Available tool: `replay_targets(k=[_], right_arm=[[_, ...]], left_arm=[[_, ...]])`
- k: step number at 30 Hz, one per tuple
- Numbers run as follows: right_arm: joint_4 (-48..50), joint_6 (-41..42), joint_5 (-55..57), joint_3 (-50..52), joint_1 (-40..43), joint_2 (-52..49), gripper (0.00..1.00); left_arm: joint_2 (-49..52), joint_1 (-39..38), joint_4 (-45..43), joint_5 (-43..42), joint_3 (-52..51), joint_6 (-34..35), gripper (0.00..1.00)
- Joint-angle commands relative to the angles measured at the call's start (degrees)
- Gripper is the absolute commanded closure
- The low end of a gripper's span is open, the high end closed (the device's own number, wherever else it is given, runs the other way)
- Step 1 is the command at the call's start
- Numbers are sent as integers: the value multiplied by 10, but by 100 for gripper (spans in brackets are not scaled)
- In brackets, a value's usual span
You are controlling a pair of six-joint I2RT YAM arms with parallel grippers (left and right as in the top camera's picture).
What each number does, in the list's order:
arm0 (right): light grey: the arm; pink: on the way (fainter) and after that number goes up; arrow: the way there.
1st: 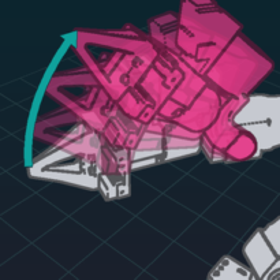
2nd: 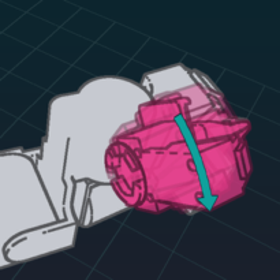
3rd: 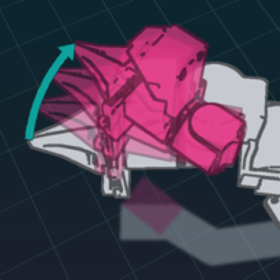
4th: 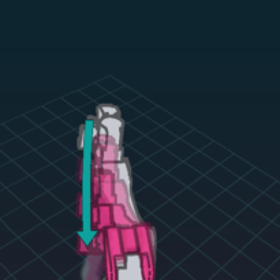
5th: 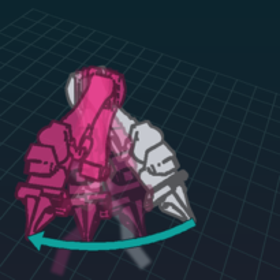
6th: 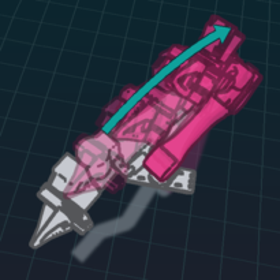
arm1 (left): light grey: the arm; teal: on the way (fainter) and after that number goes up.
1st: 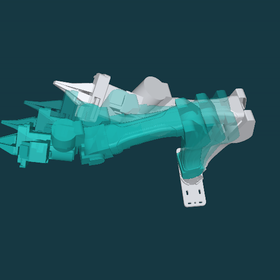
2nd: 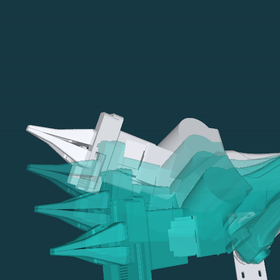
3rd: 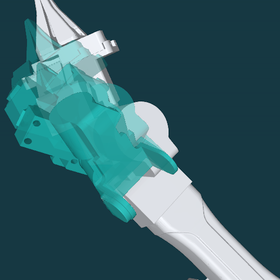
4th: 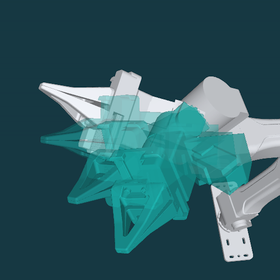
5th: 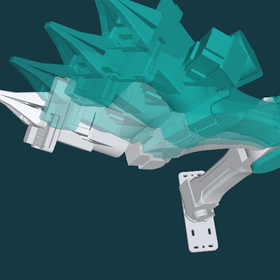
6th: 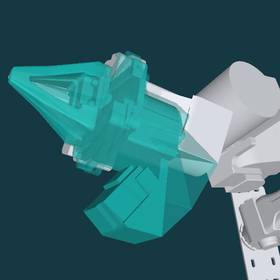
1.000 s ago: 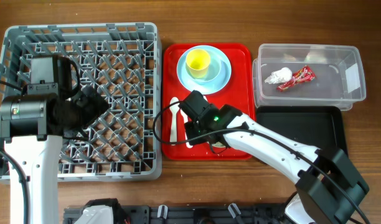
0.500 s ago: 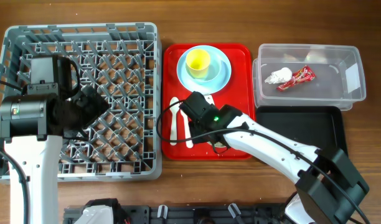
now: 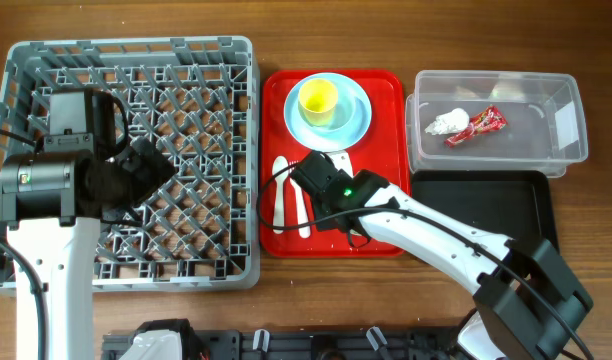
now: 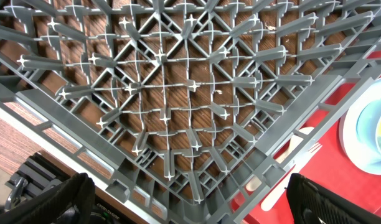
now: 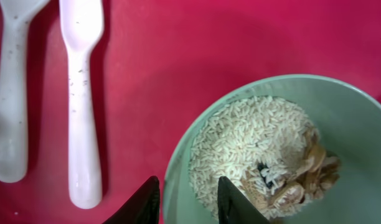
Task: Sort waste into correct bins and load items into the dishwasher rack
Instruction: 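Grasp the rim of the green rice bowl with the right gripper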
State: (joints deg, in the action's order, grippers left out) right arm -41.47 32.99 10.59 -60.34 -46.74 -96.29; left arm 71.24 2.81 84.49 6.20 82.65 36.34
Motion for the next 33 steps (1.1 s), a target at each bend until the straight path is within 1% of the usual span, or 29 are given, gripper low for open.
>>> replay_targets(k=[1, 5, 8, 24, 27, 29, 30, 31, 32, 33], right_arm=[[1, 7, -20, 9, -1, -7, 70], [28, 16, -16, 23, -1, -8, 72], [32, 19, -14, 24, -1, -8, 77], [42, 19, -2, 38, -1, -9, 76], [41, 15, -43, 38, -1, -9, 75], [41, 15, -47, 38, -1, -9, 76], [41, 15, -47, 38, -1, -9, 77], [39, 15, -47, 38, -1, -9, 81], [37, 14, -47, 38, -1, -9, 85], [35, 7, -47, 38, -1, -9, 92]], left_arm=[[-2, 4, 0, 8, -2, 0, 0], [-2, 4, 0, 8, -2, 0, 0], [-2, 4, 0, 8, -2, 0, 0], [-2, 4, 0, 8, -2, 0, 0], [-2, 4, 0, 8, -2, 0, 0], [-2, 4, 0, 8, -2, 0, 0], [-2, 4, 0, 8, -2, 0, 0], [-2, 4, 0, 8, -2, 0, 0], [-2, 4, 0, 8, -2, 0, 0], [-2, 4, 0, 8, -2, 0, 0]])
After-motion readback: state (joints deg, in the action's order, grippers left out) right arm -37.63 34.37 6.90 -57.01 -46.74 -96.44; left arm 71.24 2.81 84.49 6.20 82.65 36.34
